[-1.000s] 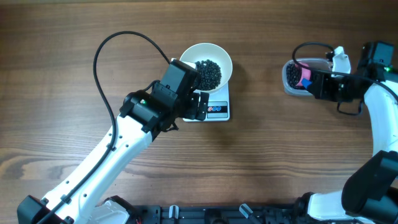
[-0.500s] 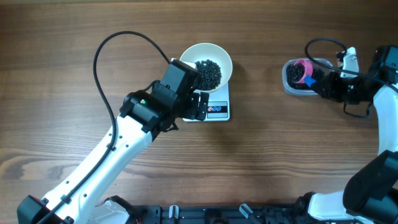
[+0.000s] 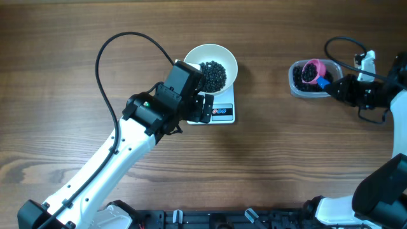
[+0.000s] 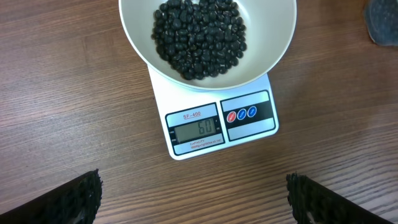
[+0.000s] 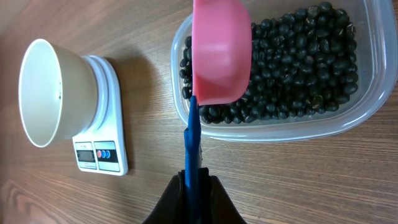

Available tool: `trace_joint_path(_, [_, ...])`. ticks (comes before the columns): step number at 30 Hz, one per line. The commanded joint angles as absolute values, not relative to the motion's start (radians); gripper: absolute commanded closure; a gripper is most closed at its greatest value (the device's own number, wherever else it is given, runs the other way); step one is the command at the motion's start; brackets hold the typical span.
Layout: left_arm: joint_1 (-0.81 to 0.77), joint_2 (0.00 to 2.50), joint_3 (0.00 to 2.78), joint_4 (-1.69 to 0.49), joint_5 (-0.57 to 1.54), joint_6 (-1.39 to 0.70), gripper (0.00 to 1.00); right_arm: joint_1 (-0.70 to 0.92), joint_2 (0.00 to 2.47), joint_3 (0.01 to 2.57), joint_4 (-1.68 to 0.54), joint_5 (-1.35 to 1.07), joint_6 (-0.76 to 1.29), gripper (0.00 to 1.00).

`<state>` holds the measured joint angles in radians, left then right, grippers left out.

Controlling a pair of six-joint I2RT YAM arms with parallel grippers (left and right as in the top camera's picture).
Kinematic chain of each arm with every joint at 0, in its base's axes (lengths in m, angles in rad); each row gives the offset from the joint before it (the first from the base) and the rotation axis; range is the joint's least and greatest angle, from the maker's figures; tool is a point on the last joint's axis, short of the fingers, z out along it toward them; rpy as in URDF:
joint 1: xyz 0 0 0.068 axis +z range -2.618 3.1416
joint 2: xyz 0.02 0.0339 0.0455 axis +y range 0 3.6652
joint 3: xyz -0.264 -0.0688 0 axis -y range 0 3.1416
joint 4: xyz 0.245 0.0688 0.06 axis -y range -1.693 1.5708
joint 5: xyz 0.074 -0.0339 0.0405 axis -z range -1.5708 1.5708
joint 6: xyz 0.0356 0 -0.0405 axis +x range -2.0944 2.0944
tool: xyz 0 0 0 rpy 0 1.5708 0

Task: Scoop item into bowl and weigh 150g on scale
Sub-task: 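Lift the filled pink scoop out of the tub with the right gripper, then carry the scoop over the white bowl and tip the beans in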

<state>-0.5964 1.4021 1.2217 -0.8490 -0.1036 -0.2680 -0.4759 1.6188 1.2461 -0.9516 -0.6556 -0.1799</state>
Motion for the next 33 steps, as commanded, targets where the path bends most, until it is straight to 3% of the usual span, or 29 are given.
trace_joint_path(1, [-0.6,1.388,1.214,-0.849,-0.095,-0.277,0.0,-0.505,1.635,1.248,-0.963,-0.733,-0.172,0.96])
trace_joint_path(15, [-0.6,1.388,1.214,-0.849,-0.095,-0.277,0.0,-0.59,1.635,1.248,-1.015,-1.064,-0.171,0.96])
trace_joint_path(22, [-0.6,1.388,1.214,-0.849,-0.095,-0.277,0.0,-0.579,1.635,1.248,-1.014,-1.222,-0.075,0.96])
trace_joint_path(33, [-0.6,1.388,1.214,-0.849,-0.095,-0.277,0.0,-0.394,1.635,1.248,-0.946,-1.284,0.061,0.96])
